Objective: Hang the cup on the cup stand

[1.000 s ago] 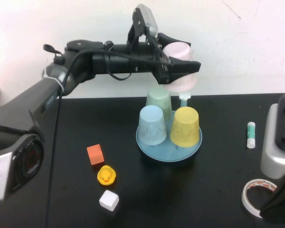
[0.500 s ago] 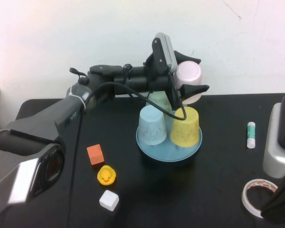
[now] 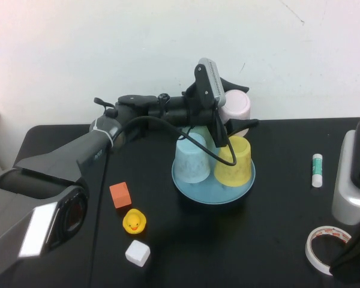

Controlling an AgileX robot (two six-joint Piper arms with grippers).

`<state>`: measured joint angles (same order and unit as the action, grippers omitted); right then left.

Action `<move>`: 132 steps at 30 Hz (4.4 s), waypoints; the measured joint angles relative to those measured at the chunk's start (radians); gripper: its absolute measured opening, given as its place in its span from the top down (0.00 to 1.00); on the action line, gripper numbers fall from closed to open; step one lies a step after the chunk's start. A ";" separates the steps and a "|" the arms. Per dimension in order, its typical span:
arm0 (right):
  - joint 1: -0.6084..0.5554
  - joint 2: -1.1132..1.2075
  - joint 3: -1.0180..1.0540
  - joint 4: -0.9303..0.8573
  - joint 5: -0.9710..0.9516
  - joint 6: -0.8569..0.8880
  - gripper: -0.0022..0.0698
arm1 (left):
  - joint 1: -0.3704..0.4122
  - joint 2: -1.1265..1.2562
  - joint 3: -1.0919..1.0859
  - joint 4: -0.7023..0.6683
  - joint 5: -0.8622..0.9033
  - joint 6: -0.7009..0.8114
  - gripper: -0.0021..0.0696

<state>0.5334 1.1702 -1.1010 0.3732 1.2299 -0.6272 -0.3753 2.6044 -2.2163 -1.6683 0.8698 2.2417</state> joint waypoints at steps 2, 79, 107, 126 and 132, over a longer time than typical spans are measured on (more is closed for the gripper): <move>0.000 0.000 0.000 0.000 0.000 -0.002 0.96 | 0.000 0.004 0.000 0.000 0.008 0.002 0.19; 0.000 -0.794 0.682 -0.587 -0.477 0.529 0.97 | 0.015 -2.050 1.447 1.448 -0.230 -1.652 0.97; 0.000 -0.794 0.685 -0.585 -0.479 0.531 0.97 | 0.298 -2.459 1.996 1.628 -0.417 -2.019 0.97; 0.000 -0.794 0.685 -0.579 -0.479 0.531 0.97 | 0.321 -2.618 2.223 1.612 -0.520 -2.125 0.97; 0.000 -0.794 0.685 -0.579 -0.479 0.531 0.97 | 0.321 -2.618 2.223 1.612 -0.523 -2.185 0.97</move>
<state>0.5334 0.3759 -0.4162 -0.2062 0.7510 -0.0962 -0.0538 -0.0136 0.0070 -0.0562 0.3473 0.0563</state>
